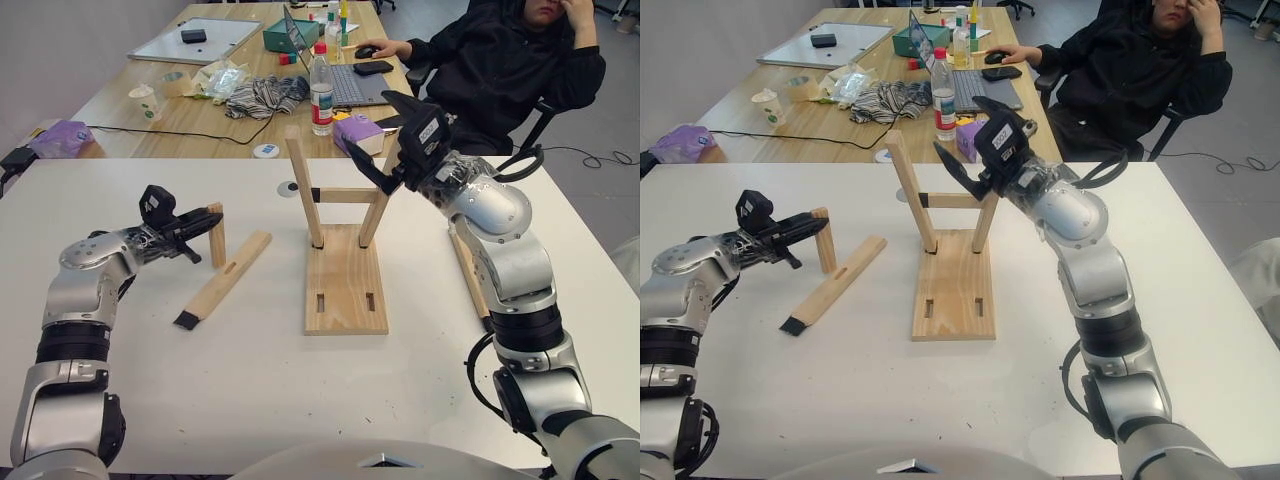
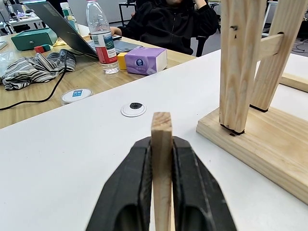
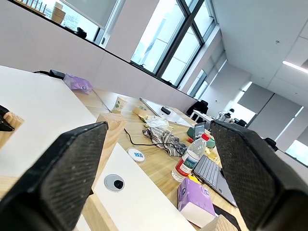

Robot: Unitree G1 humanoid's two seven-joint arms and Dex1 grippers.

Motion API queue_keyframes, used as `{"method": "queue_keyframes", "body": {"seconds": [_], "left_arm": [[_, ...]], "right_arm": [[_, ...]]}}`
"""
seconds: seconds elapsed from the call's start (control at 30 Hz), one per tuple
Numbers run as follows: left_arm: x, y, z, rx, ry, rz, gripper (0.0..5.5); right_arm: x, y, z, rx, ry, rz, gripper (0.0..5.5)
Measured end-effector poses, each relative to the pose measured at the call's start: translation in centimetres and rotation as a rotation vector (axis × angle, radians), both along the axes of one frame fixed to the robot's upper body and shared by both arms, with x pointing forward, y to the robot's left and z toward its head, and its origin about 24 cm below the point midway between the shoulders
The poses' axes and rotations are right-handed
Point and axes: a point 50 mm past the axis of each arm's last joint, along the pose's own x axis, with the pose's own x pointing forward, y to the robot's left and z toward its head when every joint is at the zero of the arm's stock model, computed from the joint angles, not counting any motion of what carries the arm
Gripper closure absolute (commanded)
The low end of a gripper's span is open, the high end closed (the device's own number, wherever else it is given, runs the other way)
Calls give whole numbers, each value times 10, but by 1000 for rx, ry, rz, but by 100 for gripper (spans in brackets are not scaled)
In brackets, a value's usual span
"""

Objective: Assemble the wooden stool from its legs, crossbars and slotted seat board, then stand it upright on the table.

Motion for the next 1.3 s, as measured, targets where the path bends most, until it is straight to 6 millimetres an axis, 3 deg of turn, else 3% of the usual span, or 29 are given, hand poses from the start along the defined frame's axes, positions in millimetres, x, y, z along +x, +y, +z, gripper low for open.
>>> {"method": "queue_keyframes", "body": {"seconds": [0.5, 0.8, 1.3], "left_arm": [[-6, -3, 3, -48, 50, 32, 514], [0, -9, -7, -160, 41, 101, 514], [4, -16, -3, -252, 34, 117, 514]], "right_arm": [[0, 0, 0, -7, 2, 3, 158], [1, 0, -2, -18, 12, 17, 158], [1, 2, -3, -30, 4, 29, 158]]}}
